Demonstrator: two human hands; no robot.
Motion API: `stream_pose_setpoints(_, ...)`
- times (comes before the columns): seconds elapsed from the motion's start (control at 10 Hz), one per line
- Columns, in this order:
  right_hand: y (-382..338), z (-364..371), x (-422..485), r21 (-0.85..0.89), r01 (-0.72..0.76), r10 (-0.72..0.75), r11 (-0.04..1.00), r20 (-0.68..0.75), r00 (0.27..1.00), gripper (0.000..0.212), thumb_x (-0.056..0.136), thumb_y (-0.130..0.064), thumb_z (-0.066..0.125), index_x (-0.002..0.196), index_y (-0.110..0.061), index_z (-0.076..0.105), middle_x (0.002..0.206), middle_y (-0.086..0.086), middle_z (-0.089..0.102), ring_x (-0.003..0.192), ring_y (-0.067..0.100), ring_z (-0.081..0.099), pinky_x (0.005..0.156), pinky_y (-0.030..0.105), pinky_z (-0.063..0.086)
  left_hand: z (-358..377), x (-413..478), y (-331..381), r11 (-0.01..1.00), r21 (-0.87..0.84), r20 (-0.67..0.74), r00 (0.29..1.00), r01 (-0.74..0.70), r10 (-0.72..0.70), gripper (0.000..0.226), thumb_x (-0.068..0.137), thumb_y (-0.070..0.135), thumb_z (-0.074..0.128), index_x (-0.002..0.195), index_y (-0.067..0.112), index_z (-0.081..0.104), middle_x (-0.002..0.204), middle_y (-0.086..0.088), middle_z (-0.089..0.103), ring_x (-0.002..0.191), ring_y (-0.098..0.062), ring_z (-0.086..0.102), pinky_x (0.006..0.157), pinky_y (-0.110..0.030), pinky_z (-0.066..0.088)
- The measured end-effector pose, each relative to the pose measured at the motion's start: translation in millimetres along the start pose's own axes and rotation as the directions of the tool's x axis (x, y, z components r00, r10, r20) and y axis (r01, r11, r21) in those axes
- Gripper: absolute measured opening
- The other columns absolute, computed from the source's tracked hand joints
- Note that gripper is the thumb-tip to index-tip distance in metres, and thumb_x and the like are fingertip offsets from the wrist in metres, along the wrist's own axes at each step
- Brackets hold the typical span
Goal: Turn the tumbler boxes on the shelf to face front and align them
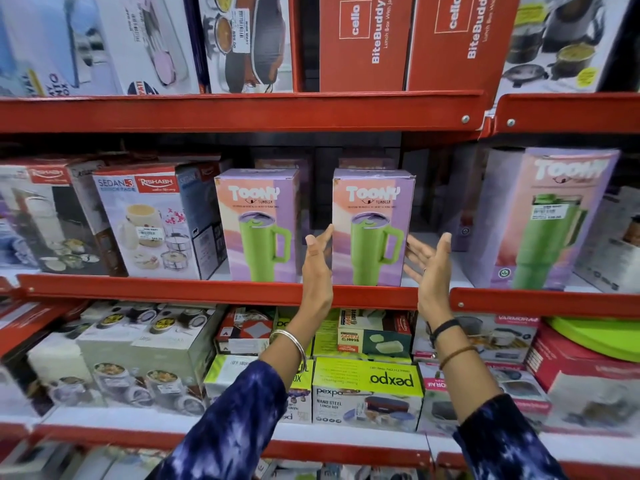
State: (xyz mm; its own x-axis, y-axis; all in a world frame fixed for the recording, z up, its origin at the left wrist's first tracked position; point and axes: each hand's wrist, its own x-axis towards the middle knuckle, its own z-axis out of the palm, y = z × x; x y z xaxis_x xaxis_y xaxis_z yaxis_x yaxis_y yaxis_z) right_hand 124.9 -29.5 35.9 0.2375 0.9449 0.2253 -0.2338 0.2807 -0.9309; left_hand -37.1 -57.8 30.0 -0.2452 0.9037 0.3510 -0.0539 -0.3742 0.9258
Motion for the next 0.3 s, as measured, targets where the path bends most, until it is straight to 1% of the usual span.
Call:
stream_pose_setpoints(0.1, -1, 1, -1, -0.011, 0.004, -0.004, 1.0, 0.003, 1.0, 0.071, 0.093, -0.057, 0.015, 0.127, -0.008, 0.055, 0.138, 0.016, 0.052, 0.125, 0.028, 0.05, 0.099, 0.037, 0.041, 0, 0, 2, 1.0, 0.027, -0.006, 1.0, 0.002, -0.002, 0.08, 0.081, 0.074, 0.01, 0.14, 0.033, 0.046, 0.152, 0.011, 0.037, 0.146, -0.021, 0.027, 0.118, -0.063, 0.018)
stream_pose_setpoints(0.2, 1, 2, -2, -0.008, 0.02, -0.02, 1.0, 0.012, 1.0, 0.067, 0.094, -0.054, 0.017, 0.128, -0.009, 0.054, 0.138, 0.016, 0.052, 0.126, 0.027, 0.05, 0.102, 0.037, 0.04, -3, 2, 1, 0.999, 0.034, 0.001, 1.0, 0.0, 0.0, 0.078, 0.082, 0.076, 0.01, 0.139, 0.037, 0.046, 0.157, 0.004, 0.033, 0.147, -0.025, 0.026, 0.116, -0.064, 0.022)
stream_pose_setpoints(0.3, 3, 6, -7, -0.128, 0.14, -0.151, 0.982, -0.083, 0.985, 0.06, 0.093, -0.055, 0.024, 0.124, -0.015, 0.058, 0.129, 0.007, 0.06, 0.119, 0.018, 0.054, 0.106, 0.038, 0.039, -10, 6, -4, 0.993, 0.081, 0.051, 0.995, -0.089, 0.085, 0.062, 0.082, 0.082, 0.018, 0.132, 0.054, 0.043, 0.154, 0.012, 0.035, 0.144, -0.018, 0.031, 0.116, -0.059, 0.028)
